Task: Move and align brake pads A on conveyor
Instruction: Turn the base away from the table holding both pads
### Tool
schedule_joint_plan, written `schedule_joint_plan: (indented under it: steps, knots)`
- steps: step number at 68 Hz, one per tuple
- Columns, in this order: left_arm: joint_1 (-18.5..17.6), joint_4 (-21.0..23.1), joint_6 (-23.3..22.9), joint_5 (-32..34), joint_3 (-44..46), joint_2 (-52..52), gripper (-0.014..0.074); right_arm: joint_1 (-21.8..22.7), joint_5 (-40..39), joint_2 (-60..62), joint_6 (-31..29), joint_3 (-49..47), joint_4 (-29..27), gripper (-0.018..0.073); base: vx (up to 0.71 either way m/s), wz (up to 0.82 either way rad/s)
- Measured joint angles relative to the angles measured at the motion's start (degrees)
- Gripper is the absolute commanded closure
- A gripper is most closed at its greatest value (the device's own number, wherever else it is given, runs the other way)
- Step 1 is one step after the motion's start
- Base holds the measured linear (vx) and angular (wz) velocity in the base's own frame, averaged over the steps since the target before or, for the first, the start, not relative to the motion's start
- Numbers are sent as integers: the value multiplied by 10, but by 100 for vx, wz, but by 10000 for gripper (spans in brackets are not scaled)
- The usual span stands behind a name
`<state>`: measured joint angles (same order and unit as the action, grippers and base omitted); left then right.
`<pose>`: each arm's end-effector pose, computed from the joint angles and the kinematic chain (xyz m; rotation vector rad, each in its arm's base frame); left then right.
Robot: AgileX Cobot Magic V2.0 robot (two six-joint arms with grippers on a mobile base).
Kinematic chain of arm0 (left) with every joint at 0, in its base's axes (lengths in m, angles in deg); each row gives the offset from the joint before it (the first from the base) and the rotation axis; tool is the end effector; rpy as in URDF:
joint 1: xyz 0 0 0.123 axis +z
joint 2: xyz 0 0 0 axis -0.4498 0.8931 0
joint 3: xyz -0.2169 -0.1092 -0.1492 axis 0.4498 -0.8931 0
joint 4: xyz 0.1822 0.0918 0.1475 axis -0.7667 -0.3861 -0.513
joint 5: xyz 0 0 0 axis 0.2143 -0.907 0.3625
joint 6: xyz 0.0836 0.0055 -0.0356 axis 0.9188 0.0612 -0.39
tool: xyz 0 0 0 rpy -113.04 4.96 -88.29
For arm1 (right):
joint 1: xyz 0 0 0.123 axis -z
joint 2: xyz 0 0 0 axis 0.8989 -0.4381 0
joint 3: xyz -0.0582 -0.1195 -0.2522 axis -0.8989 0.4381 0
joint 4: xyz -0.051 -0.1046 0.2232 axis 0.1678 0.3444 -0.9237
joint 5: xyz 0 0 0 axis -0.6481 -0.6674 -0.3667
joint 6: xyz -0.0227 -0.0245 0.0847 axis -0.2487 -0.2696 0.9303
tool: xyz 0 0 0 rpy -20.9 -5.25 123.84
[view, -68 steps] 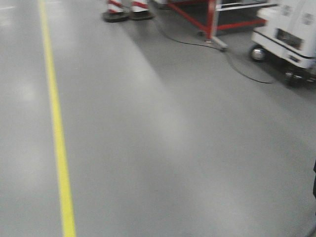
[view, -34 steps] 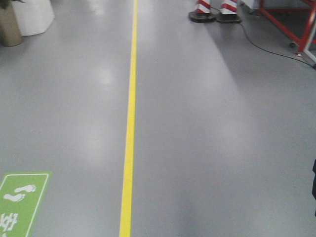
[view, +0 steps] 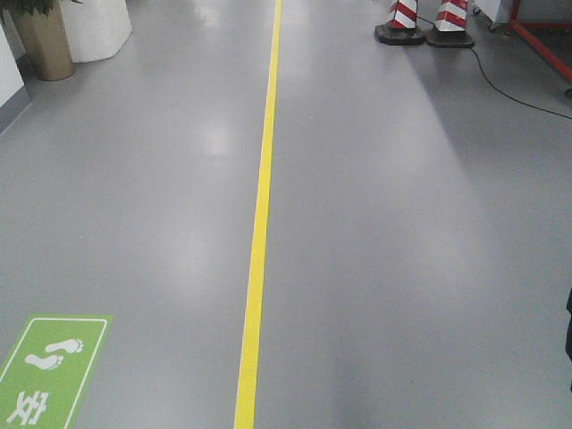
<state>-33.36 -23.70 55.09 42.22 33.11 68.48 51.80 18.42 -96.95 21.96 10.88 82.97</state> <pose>0.1083 -0.0131 0.2645 -0.0117 1.9307 -0.1717 0.0984 0.0146 0.2972 -0.1569 1.9085 0.0745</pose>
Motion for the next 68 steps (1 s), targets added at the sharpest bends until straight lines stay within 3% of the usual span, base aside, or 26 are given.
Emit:
schedule_joint_plan:
  steps: [32, 68]
  knots:
    - [0, 0, 0, 0, 0, 0, 602, 0, 0, 0, 0, 0, 0, 566, 37, -3]
    - [0, 0, 0, -1, 0, 0, 602, 0, 0, 0, 0, 0, 0, 566, 56, -2]
